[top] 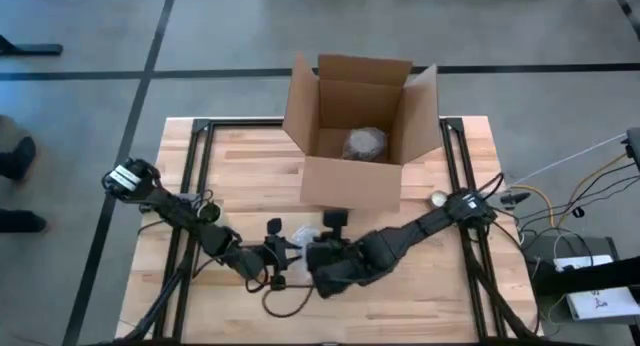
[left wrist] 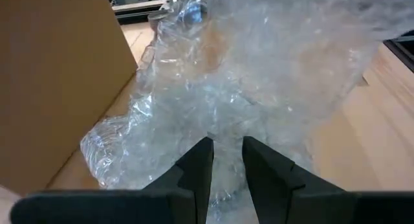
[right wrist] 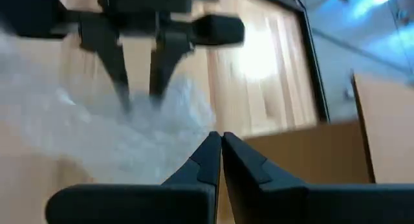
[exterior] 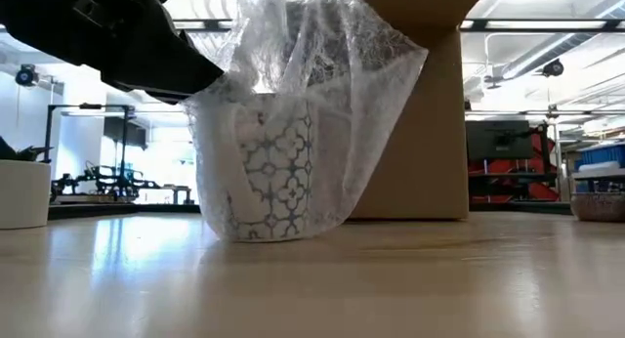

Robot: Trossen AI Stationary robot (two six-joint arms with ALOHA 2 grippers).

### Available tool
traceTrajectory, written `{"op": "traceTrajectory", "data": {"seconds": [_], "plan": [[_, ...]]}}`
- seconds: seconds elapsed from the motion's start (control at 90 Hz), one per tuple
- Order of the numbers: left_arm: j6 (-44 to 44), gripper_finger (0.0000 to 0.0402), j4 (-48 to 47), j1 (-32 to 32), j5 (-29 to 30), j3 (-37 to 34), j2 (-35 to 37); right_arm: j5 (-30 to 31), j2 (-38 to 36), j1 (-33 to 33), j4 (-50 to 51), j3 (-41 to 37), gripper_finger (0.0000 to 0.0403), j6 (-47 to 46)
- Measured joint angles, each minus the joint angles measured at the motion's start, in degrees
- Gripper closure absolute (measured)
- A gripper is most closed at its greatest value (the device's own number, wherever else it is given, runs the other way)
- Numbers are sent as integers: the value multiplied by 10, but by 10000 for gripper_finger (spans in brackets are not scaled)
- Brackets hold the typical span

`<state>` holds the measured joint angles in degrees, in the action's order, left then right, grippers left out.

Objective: Wrap mug
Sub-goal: Wrap the blue patterned mug with the bubble wrap

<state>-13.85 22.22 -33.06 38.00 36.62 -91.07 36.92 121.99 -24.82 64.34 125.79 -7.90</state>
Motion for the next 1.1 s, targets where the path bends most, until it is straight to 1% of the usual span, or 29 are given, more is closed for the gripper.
{"op": "traceTrajectory", "data": {"seconds": [0.067, 0.122, 0.267, 0.356, 0.444, 0.533, 0.656, 0.722, 0.833, 0.889, 0.956, 1.011, 1.1], "plan": [[-1, 326, 0, 0, 0, 0, 0, -32, 3, 17, -34, 0, 403, 33], [-2, 326, 0, 0, 0, 0, 0, -49, 3, 28, -43, 0, 403, 46], [-3, 326, 0, 0, -1, 0, 0, -40, -7, 32, -30, 1, 403, 60], [-4, 326, -2, 0, -1, 0, 0, -44, -25, 20, 13, 26, 403, 39], [-5, 326, -4, 0, -2, 0, 0, -54, -40, -2, 91, 49, 403, -10], [-5, 326, -4, 0, -2, 0, 0, -86, -47, -35, 158, 50, 403, -82], [-5, 326, -4, 0, -2, 0, 0, -141, -48, -79, 242, 34, 403, -198], [-5, 326, -4, 0, -2, 0, 0, -169, -47, -98, 256, 1, 403, -249], [-5, 326, -4, 0, -2, 0, 0, -191, -38, -120, 218, -76, 403, -297], [-5, 326, -4, 0, -2, 0, 0, -193, -37, -125, 165, -125, 403, -302], [-5, 326, -4, 0, -2, 0, 0, -191, -38, -125, 77, -190, 403, -303], [-5, 326, -4, 0, -2, 0, 0, -176, -37, -121, 11, -236, 403, -298], [-5, 326, -4, 0, -2, 0, 0, -122, -37, -111, -91, -289, 403, -268]]}}
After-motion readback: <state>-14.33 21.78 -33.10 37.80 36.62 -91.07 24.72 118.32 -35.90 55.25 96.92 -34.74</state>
